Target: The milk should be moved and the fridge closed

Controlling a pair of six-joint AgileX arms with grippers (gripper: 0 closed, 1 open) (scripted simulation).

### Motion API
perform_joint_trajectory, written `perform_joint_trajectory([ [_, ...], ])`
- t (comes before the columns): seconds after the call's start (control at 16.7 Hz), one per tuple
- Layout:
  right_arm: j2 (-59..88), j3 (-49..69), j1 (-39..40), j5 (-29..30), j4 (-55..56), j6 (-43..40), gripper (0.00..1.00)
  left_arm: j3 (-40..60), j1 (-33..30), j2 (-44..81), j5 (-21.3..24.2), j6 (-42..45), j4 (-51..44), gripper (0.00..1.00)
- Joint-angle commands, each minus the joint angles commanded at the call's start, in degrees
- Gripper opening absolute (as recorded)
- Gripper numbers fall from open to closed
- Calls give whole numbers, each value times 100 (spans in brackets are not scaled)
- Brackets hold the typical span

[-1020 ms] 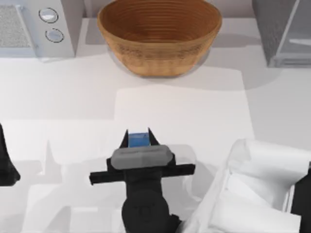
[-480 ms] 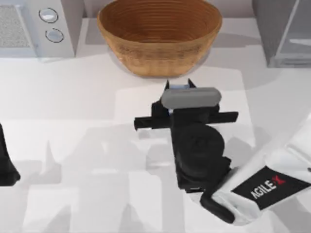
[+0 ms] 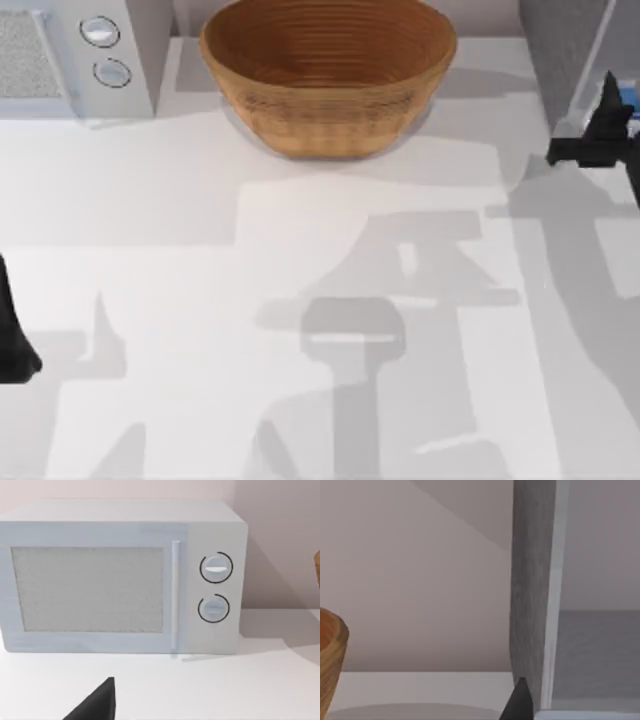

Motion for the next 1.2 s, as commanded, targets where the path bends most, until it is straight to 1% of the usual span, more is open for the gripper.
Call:
perform_joint_trajectory([
  [0.18, -734, -489, -911, -894, -269, -4, 0, 0, 0, 0, 0, 0, 0, 100],
  [0.3, -1013, -676, -1212, -1193, -374, -6, 0, 0, 0, 0, 0, 0, 0, 100],
  [0.72, -981, -620, -1277, -1269, -384, 1, 0, 0, 0, 0, 0, 0, 0, 100],
  [0.9, -431, -45, -1414, -1420, -389, -8, 0, 0, 0, 0, 0, 0, 0, 100],
  [1.2, 1183, 1762, -1855, -1829, -565, -44, 0, 0, 0, 0, 0, 0, 0, 100],
])
